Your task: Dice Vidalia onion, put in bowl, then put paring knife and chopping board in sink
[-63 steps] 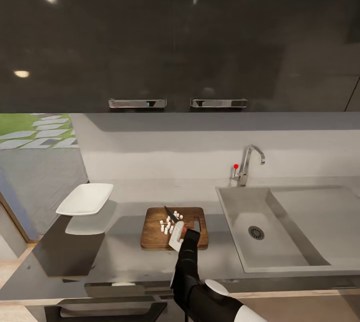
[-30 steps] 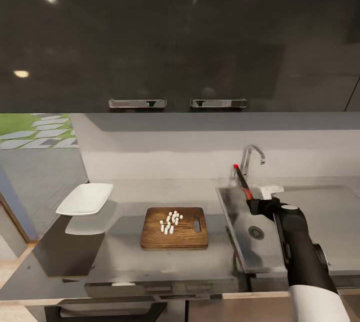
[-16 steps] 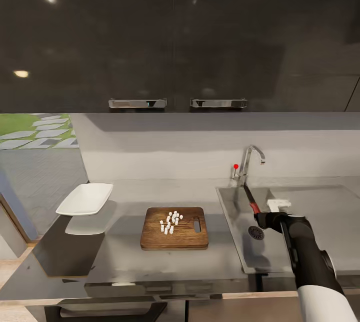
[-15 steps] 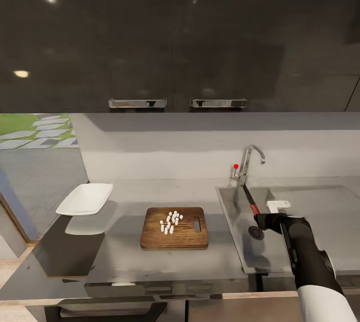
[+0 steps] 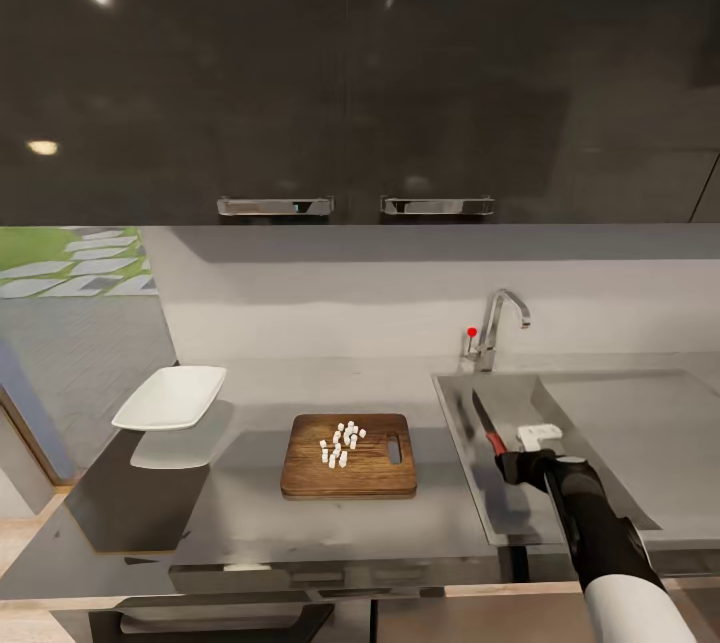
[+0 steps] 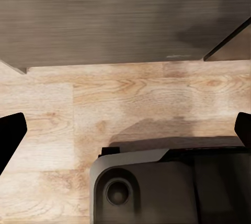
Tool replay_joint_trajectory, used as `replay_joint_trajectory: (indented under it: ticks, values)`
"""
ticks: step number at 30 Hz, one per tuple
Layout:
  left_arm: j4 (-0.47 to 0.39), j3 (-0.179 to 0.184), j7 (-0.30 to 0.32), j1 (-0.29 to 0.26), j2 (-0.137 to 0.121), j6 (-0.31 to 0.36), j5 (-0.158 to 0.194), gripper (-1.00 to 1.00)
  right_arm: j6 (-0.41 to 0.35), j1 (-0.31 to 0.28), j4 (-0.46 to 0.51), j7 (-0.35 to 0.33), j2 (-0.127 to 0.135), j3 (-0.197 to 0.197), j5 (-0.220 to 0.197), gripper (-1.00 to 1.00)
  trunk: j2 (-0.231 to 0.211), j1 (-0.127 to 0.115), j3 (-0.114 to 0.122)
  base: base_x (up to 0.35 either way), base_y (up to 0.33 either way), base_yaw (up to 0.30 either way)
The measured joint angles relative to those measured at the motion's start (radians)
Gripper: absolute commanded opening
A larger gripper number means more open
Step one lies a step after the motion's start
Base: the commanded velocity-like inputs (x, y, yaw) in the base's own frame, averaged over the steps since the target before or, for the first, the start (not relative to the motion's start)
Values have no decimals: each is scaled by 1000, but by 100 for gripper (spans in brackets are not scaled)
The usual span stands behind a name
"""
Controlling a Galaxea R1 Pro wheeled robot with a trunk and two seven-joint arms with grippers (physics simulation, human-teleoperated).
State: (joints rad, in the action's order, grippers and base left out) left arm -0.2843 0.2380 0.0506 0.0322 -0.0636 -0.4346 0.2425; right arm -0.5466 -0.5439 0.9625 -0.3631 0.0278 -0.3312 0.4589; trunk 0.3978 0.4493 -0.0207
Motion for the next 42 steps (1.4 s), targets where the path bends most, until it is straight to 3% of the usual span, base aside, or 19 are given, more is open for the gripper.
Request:
replay_joint_trajectory:
  ticks: [15, 28, 42]
  values:
    - [-1, 1, 0, 0, 1, 0, -1, 100, -4, 0, -22, 21, 2, -5, 0, -100, 0, 0, -14, 0, -4, 0]
    - [0, 2, 0, 0, 0, 0, -2, 100, -1, 0, -39, 22, -4, -1, -1, -100, 0, 0, -35, 0, -240, 0]
    - [0, 0, 0, 0, 0, 0, -1, 100, 2, 0, -65, 22, -7, 1, -1, -100, 0, 0, -57, 0, -20, 0]
